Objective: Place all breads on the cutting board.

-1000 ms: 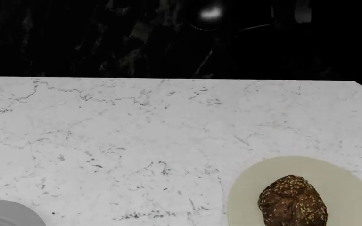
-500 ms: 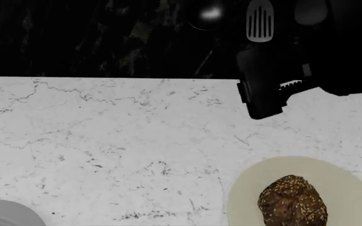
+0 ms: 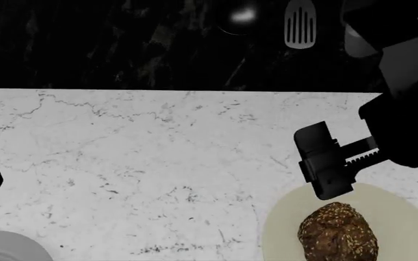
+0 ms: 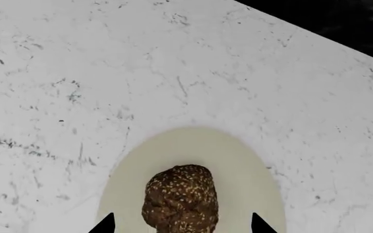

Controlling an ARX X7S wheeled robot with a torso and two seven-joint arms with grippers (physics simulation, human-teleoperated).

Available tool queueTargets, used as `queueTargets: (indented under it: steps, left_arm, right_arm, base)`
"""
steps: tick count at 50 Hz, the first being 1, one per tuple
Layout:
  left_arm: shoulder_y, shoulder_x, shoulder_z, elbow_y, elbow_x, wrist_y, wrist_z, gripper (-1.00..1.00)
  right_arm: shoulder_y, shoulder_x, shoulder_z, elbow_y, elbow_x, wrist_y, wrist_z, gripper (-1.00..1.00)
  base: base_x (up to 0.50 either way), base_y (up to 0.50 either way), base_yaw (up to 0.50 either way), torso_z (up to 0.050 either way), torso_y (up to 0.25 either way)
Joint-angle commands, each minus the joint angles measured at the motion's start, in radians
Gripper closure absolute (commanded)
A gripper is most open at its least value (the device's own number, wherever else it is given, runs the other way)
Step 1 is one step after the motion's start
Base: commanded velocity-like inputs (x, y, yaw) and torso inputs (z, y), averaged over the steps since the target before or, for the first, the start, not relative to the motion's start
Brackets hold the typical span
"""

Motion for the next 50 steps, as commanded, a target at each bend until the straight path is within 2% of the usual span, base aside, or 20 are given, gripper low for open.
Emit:
queueTargets:
  steps: [1, 12, 50]
  left_arm:
    - [0.008, 0.0, 0.005, -0.003, -0.002, 0.003, 0.004, -1.0]
    - [0.072, 0.012, 0.001, 0.011, 0.042, 0.027, 0.024, -1.0]
    - [0.057, 0.004, 0.002, 0.011, 0.035, 0.03, 0.018, -1.0]
  right_arm:
    - [-0.032, 0.007, -0.057, -0.019, -0.045, -0.04, -0.038, -1.0]
    - [-0.089, 0.011, -0.06, -0.04, -0.057, -0.095, -0.051, -1.0]
    - [-0.201, -0.039, -0.121, 0.028, -0.27, -0.182, -0.243, -1.0]
  base:
    - [0.0, 0.0, 0.0, 0.0, 0.0]
    - [0.0, 0.0, 0.0, 0.0, 0.0]
    - [0.0, 0.0, 0.0, 0.0, 0.0]
